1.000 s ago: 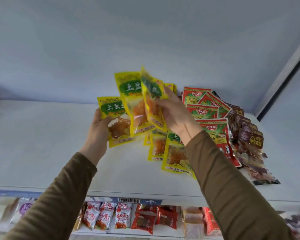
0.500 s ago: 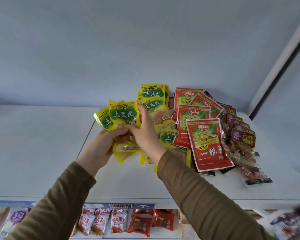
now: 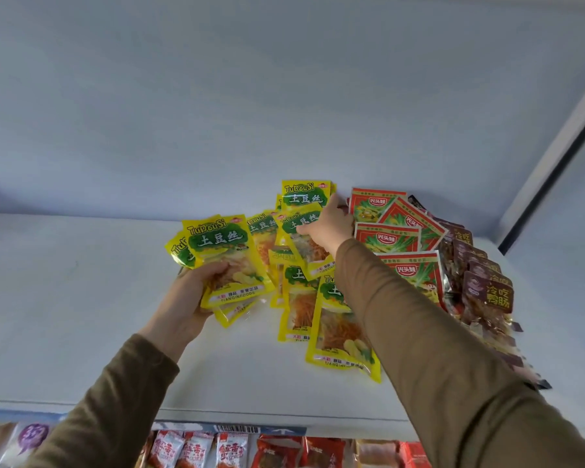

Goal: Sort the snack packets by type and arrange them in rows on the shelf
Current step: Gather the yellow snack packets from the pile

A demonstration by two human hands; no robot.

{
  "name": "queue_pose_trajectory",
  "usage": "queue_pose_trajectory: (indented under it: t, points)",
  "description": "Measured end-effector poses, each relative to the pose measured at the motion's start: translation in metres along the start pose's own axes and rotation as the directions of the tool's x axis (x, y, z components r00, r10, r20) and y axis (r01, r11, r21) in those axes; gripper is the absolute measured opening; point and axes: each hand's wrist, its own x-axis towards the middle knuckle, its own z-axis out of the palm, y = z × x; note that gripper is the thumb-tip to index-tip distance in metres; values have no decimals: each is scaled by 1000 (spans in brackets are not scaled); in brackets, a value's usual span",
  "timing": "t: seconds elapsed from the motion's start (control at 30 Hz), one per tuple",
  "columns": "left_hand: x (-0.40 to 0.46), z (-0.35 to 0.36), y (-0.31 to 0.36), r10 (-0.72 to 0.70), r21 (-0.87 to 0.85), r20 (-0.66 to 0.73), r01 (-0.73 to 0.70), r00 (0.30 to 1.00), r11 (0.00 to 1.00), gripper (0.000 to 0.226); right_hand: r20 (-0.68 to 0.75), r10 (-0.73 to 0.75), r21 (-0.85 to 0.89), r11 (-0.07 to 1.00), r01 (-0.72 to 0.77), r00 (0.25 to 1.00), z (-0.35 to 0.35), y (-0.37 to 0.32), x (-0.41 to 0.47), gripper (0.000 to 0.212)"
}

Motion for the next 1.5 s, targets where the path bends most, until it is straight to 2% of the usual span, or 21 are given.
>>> queue_pose_trajectory:
  t: [0.17, 0.4, 0.47, 0.53, 0.63, 0.73, 0.83, 0.9, 0.97, 1.07, 1.13, 1.2, 1.27, 1.4, 1.5]
  points:
    - [6, 4, 4, 13, -8, 12, -13, 1000, 1000, 25, 22, 25, 26, 999, -25, 999, 8, 0, 20, 124]
    - [11, -2, 10, 10, -11, -18, -10, 1000, 1000, 20, 13, 116, 400, 910, -112, 993, 7, -11, 34, 113]
    - [12, -3, 10, 9, -9, -24, -9, 1000, 1000, 20, 15, 160, 534, 834, -143, 987, 10, -13, 36, 101]
    - [14, -3, 11, 9, -8, -11, -9, 1000, 1000, 22, 27, 165, 645, 750, -144, 986, 9, -14, 39, 79]
    - [16, -5, 15, 20, 4, 4, -20, 1000, 1000, 23, 58, 54, 750, 657, -79, 997, -3, -15, 43, 46]
    - [18, -10, 19, 28, 9, -6, -28, 1000, 1000, 20, 19, -37, 835, 550, 5, 999, -28, -22, 40, 21]
    - [19, -15, 20, 39, 10, -8, -39, 999, 999, 21, 24, -107, 923, 385, 19, 994, -56, -26, 35, 13]
    - [19, -14, 21, 46, 12, 3, -46, 999, 999, 24, 54, -185, 960, 281, 0, 981, -71, -30, 27, 14]
    - [20, -10, 24, 65, 19, 22, -65, 998, 998, 30, 110, -264, 974, 221, -51, 958, -75, -33, 15, 20]
    - [21, 2, 33, 115, -4, 73, -115, 991, 993, 40, 260, -306, 943, 285, -173, 916, -60, -37, -9, 41]
    - [22, 12, 37, 150, 0, 110, -151, 983, 989, 34, 335, -311, 904, 372, -210, 890, -40, -41, -31, 39]
    - [23, 19, 39, 178, 27, 105, -182, 978, 983, 20, 363, -253, 858, 465, -217, 897, -15, -44, -47, 40]
    - [22, 18, 40, 193, 37, 65, -195, 979, 980, 21, 325, -141, 827, 522, -209, 935, 8, -45, -56, 49]
    - [15, 4, 40, 93, -6, 74, -93, 993, 996, 36, 320, -155, 851, 480, -212, 934, 39, -51, -71, 24]
    - [11, -6, 40, 81, -22, 141, -78, 987, 997, 66, 307, -157, 865, 457, -206, 939, 55, -61, -86, 31]
